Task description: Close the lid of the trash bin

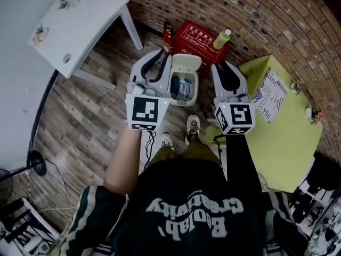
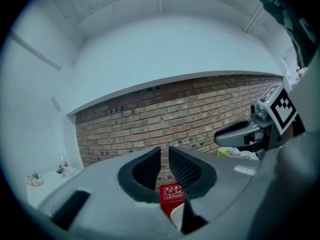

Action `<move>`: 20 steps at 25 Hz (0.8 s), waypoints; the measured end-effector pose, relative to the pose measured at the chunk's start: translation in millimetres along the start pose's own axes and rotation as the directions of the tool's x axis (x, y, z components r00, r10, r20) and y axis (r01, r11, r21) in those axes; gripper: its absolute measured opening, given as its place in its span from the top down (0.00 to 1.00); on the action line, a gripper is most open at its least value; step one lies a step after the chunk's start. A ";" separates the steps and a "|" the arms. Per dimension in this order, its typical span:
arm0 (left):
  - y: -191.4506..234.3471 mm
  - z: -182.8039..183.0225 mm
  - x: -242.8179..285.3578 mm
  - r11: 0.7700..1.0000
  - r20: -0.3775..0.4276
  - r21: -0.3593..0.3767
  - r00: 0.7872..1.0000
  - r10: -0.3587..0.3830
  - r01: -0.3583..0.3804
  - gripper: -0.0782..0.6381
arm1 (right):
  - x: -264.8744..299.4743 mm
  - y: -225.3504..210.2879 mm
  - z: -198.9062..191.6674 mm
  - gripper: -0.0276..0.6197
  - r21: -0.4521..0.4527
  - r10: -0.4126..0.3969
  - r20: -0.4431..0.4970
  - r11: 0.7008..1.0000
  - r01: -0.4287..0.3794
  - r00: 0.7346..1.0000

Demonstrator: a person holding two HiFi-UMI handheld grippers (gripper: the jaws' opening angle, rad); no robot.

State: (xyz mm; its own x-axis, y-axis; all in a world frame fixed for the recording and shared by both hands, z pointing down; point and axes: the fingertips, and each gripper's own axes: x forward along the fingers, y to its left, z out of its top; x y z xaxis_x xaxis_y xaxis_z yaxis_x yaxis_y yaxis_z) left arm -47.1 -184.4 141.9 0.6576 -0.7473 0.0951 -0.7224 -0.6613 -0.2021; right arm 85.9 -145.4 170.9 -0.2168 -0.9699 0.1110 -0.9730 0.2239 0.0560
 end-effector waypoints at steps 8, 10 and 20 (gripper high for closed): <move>13.9 -27.9 61.9 0.993 -0.081 -0.034 0.990 0.111 -0.114 0.79 | 58.5 -47.5 -28.5 0.79 0.057 0.077 -0.032 0.996 -0.075 0.997; 12.0 -37.3 77.0 0.991 -0.101 -0.042 0.987 0.123 -0.128 0.79 | 70.0 -58.6 -39.3 0.79 0.082 0.097 -0.042 0.992 -0.094 0.994; 3.0 -75.0 140.0 0.987 -0.141 -0.069 0.981 0.132 -0.143 0.79 | 112.3 -94.7 -100.9 0.80 0.190 0.193 -0.090 0.966 -0.174 0.977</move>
State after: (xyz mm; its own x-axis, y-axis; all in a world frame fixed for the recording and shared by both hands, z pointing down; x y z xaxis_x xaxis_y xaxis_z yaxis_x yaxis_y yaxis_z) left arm 26.7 -295.8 227.7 0.5197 -0.8296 0.2043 -0.8218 -0.5508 -0.1460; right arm 161.7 -265.9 278.1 -0.3929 -0.8956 0.2086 -0.9175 0.3667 -0.1539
